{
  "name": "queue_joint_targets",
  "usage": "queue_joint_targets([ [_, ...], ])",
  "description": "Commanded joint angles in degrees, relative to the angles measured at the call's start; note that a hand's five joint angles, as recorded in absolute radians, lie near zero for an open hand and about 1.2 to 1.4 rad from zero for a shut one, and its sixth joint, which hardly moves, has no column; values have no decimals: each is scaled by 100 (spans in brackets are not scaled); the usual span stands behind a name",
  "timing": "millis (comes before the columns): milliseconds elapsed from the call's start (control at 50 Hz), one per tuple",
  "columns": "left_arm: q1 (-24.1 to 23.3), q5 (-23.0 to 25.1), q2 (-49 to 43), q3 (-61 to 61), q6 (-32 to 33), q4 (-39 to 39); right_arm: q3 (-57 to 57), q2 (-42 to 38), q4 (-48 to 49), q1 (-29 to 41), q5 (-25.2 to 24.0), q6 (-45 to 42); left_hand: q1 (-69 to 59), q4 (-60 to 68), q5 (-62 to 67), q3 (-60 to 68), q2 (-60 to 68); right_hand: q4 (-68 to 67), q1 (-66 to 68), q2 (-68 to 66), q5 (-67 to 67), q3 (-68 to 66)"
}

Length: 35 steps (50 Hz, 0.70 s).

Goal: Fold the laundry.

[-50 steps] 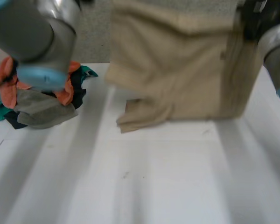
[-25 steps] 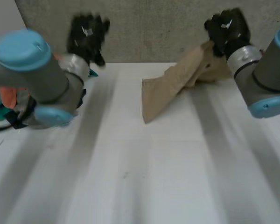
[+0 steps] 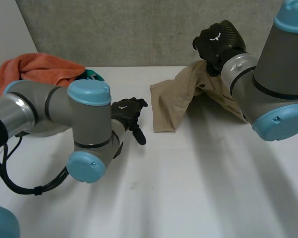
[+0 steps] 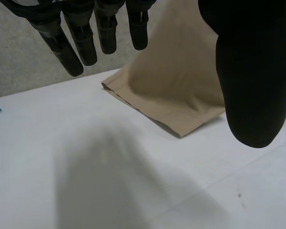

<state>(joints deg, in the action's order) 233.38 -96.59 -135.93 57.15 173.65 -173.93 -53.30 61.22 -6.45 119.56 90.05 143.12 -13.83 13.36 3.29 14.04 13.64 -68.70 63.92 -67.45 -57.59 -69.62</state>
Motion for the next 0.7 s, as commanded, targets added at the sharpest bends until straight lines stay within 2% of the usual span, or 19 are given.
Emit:
queue_joint_targets([
  [20, -108, -194, -355, -485, -577, 421, -5, 320, -155, 383, 267, 103, 93, -46, -38, -114, -74, -1130, 1608, -1255, -1241, -1038],
  [140, -240, -185, -583, -845, -1166, 940, 4, 478, -199, 674, 461, 94, 93, -46, -38, -114, -74, -1130, 1608, -1255, -1241, -1038],
  [280, -416, -176, -838, -1109, -1737, 1037, -14, 733, -348, 920, 558, 322, -175, 222, 229, 154, 194, -1130, 1608, -1255, -1241, -1038],
  [320, -469, -203, -874, -1127, -1904, 1063, -14, 786, -366, 929, 611, 436, -1164, 1211, 1219, 1143, 1183, -1130, 1608, -1255, -1241, -1038],
  [360, -504, -255, -856, -1092, -1966, 1063, -22, 812, -366, 920, 619, 506, -2692, 2738, 2746, 2670, 2710, -1130, 1608, -1255, -1241, -1038],
  [380, -521, -403, -813, -1031, -2010, 1063, -40, 830, -375, 876, 619, 550, -5098, 5144, 5152, 5076, 5116, -1130, 1608, -1255, -1241, -1038],
  [400, -504, -492, -760, -978, -2027, 1063, -57, 830, -375, 841, 619, 568, -6287, 6334, 6342, 6266, 6306, -1130, 1608, -1255, -1241, -1038],
  [420, -487, -632, -681, -917, -2028, 1054, -66, 830, -383, 789, 619, 577, -6614, 6660, 6668, 6592, 6633, -1130, 1608, -1255, -1241, -1038],
  [480, -102, -1570, 37, -540, -1949, 923, -206, 847, -418, 429, 602, 621, -6617, 6664, 6671, 6596, 6636, -1130, 1608, -1255, -1241, -1038],
  [520, 101, -1784, 381, -355, -1844, 800, -286, 874, -462, 288, 576, 630, -6617, 6664, 6671, 6596, 6636, -1130, 1608, -1255, -1241, -1038],
  [580, 550, -1627, 1076, 58, -1545, 431, -453, 953, -524, 33, 540, 717, -6617, 6664, 6671, 6596, 6636, -1130, 1608, -1255, -1241, -1038],
  [620, 866, -1206, 1568, 349, -1229, 106, -585, 1014, -550, -90, 453, 788, -6617, 6664, 6671, 6596, 6636, -1130, 1608, -1255, -1241, -1038],
  [700, 1078, -231, 2157, 727, -596, -202, -760, 1076, -664, -161, 215, 832, -6617, 6664, 6671, 6596, 6636, -1130, 1608, -1255, -1241, -1038],
])
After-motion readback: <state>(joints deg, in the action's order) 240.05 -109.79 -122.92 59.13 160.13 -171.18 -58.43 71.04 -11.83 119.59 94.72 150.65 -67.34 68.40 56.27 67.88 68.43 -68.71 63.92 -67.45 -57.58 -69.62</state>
